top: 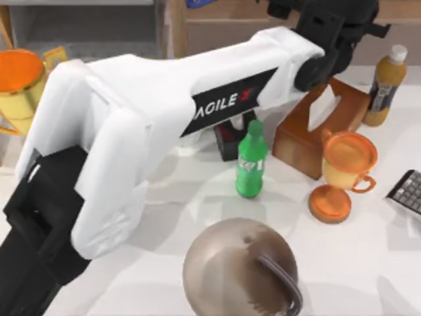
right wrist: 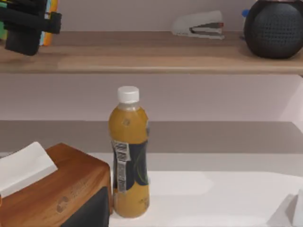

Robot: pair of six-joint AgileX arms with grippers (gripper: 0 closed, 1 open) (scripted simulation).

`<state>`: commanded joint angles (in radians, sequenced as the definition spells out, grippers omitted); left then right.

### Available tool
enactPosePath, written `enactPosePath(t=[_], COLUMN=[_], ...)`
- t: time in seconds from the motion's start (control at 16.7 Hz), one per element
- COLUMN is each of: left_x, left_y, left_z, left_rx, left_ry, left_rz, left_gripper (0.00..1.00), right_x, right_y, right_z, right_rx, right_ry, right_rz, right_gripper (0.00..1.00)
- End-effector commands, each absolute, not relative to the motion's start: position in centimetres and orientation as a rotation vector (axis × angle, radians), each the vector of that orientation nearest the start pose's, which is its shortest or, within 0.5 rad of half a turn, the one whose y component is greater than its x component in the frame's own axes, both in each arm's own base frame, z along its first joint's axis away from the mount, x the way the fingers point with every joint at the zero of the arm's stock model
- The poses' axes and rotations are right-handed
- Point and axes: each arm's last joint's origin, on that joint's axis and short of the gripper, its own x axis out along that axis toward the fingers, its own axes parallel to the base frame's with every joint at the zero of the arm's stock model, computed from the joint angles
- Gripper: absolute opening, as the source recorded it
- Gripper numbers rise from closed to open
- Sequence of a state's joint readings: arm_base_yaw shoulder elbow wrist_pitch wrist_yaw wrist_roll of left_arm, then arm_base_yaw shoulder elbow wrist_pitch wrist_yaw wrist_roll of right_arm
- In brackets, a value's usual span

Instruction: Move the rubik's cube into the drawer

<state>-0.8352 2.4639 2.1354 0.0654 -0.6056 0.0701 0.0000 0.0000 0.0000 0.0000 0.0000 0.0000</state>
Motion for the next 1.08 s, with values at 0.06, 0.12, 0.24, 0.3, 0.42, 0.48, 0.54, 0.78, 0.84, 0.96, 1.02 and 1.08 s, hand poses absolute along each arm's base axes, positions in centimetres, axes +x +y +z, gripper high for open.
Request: enactPosePath(t=[0.06, 0.12, 0.24, 0.3, 0.42, 0.48, 0.54, 0.78, 0.84, 0.96, 1.02, 1.08], left_x=[40.1, 40.0, 39.9, 39.9, 39.9, 39.9, 40.0, 40.4, 40.7, 41.2, 41.5, 41.8], left_y=[-40.2, -39.6, -37.6, -36.3, -33.1, -31.2, -29.2, -19.7, -17.0, -11.6, -8.9, -6.2], left_z=[22.7, 23.5, 25.2, 26.0, 27.8, 28.8, 29.9, 34.0, 34.8, 36.1, 36.4, 36.6], left_rx=[0.281, 0.327, 0.424, 0.471, 0.552, 0.583, 0.607, 0.624, 0.609, 0.565, 0.536, 0.504], left_ry=[0.242, 0.291, 0.41, 0.475, 0.615, 0.685, 0.753, 0.999, 1.049, 1.137, 1.174, 1.207], left_rz=[-0.235, -0.261, -0.306, -0.326, -0.358, -0.369, -0.377, -0.359, -0.338, -0.288, -0.257, -0.225], left_gripper=[0.0, 0.0, 0.0, 0.0, 0.0, 0.0, 0.0, 0.0, 0.0, 0.0, 0.0, 0.0], right_x=[10.6, 10.6, 10.6, 10.6, 10.6, 10.6, 10.6, 10.6, 10.6, 10.6, 10.6, 10.6], right_y=[-0.1, -0.1, -0.1, -0.1, -0.1, -0.1, -0.1, -0.1, -0.1, -0.1, -0.1, -0.1], right_z=[16.0, 16.0, 16.0, 16.0, 16.0, 16.0, 16.0, 16.0, 16.0, 16.0, 16.0, 16.0], right_rx=[0.0, 0.0, 0.0, 0.0, 0.0, 0.0, 0.0, 0.0, 0.0, 0.0, 0.0, 0.0], right_ry=[0.0, 0.0, 0.0, 0.0, 0.0, 0.0, 0.0, 0.0, 0.0, 0.0, 0.0, 0.0], right_rz=[0.0, 0.0, 0.0, 0.0, 0.0, 0.0, 0.0, 0.0, 0.0, 0.0, 0.0, 0.0], right_gripper=[1.0, 1.0, 1.0, 1.0, 1.0, 1.0, 1.0, 1.0, 1.0, 1.0, 1.0, 1.0])
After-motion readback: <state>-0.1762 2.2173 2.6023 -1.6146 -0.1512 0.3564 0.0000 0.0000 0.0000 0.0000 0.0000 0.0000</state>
